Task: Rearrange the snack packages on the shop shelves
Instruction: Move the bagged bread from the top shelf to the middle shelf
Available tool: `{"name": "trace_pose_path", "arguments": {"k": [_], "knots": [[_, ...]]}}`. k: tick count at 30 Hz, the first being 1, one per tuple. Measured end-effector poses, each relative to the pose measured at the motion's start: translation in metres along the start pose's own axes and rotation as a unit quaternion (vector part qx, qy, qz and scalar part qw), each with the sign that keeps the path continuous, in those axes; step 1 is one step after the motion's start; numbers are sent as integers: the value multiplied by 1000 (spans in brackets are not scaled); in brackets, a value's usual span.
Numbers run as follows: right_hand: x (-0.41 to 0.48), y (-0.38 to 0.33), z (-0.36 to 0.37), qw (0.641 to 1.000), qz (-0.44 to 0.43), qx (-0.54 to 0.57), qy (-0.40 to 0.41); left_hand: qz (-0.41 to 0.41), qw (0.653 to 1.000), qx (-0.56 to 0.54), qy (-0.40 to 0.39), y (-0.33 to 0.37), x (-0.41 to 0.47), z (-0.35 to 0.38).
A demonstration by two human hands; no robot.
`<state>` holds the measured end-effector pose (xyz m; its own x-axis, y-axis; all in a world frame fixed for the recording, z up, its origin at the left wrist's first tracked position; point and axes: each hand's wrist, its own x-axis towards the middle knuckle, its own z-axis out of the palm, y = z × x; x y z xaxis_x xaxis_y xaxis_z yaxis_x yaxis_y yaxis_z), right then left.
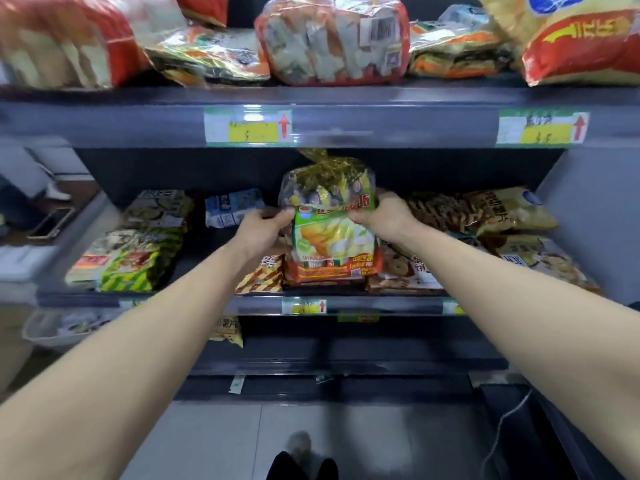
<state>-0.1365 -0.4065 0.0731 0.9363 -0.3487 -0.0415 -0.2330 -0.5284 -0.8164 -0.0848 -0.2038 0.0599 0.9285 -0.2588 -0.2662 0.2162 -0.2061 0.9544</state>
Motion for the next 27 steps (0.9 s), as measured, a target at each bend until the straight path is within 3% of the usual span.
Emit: {"name": "trace_pose_path", "arguments": {"k": [5,9,16,22,27], "knots": [[46,-19,22,998,21,-51,35,36,999,-33,8,15,49,-15],[87,-22,35,998,6,6,55,54,997,-57,3,22,87,-21],[153,-11,58,996,27,4,90,87,994,-71,0,21,153,-18],[175,13,74,998,53,-23,28,57,997,-52,-28,-3,201,-8],[180,35,81,998,49,-24,16,63,998,-17,16,-26,218,0]]}}
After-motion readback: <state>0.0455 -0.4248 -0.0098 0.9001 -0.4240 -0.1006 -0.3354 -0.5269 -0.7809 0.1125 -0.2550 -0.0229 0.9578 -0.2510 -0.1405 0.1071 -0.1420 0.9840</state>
